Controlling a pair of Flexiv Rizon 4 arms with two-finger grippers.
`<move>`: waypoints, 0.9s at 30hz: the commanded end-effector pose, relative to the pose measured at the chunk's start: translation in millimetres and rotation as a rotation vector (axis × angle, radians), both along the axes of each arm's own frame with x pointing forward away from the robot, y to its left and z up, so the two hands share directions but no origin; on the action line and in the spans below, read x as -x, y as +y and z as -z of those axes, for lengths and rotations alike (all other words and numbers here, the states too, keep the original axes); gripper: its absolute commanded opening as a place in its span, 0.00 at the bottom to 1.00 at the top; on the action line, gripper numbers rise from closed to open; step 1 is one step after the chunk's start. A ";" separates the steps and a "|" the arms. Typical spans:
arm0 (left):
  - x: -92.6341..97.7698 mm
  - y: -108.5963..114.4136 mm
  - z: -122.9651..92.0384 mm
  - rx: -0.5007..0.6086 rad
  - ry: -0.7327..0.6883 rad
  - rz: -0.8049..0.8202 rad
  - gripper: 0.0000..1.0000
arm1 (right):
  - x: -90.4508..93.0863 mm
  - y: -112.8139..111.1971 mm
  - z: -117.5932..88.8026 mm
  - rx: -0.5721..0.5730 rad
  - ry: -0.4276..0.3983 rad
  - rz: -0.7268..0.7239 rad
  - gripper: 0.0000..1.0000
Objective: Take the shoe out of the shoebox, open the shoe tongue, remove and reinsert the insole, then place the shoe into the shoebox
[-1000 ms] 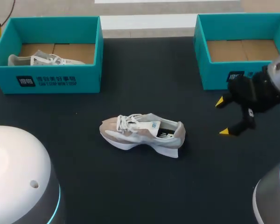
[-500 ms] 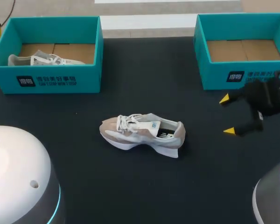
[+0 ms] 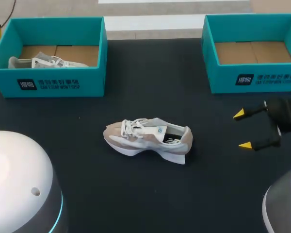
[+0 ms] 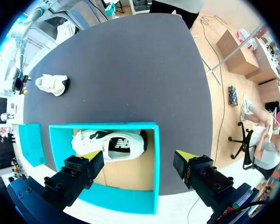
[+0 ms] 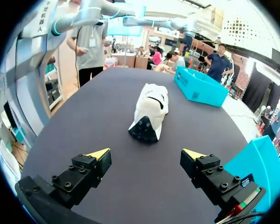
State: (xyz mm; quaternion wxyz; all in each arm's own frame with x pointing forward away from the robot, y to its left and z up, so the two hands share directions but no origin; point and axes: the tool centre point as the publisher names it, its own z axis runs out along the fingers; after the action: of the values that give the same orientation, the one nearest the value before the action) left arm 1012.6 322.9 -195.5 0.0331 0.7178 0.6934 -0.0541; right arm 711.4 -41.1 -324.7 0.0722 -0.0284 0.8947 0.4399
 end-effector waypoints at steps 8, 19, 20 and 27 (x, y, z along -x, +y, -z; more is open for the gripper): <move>-0.2 0.4 -0.5 -0.001 0.001 0.001 1.00 | -21.2 8.5 29.9 -0.076 0.016 -0.035 1.00; -0.2 0.4 -0.5 -0.001 0.001 0.001 1.00 | -23.6 9.4 39.0 -0.130 0.017 -0.031 1.00; -0.2 0.4 -0.5 -0.001 0.001 0.001 1.00 | -23.6 9.4 39.0 -0.130 0.017 -0.031 1.00; -0.2 0.4 -0.5 -0.001 0.001 0.001 1.00 | -23.6 9.4 39.0 -0.130 0.017 -0.031 1.00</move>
State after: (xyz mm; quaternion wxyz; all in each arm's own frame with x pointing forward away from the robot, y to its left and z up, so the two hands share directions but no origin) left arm 1012.6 322.9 -195.5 0.0331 0.7178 0.6934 -0.0541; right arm 734.8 -32.7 -364.1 0.0595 -0.0336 0.8636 0.4995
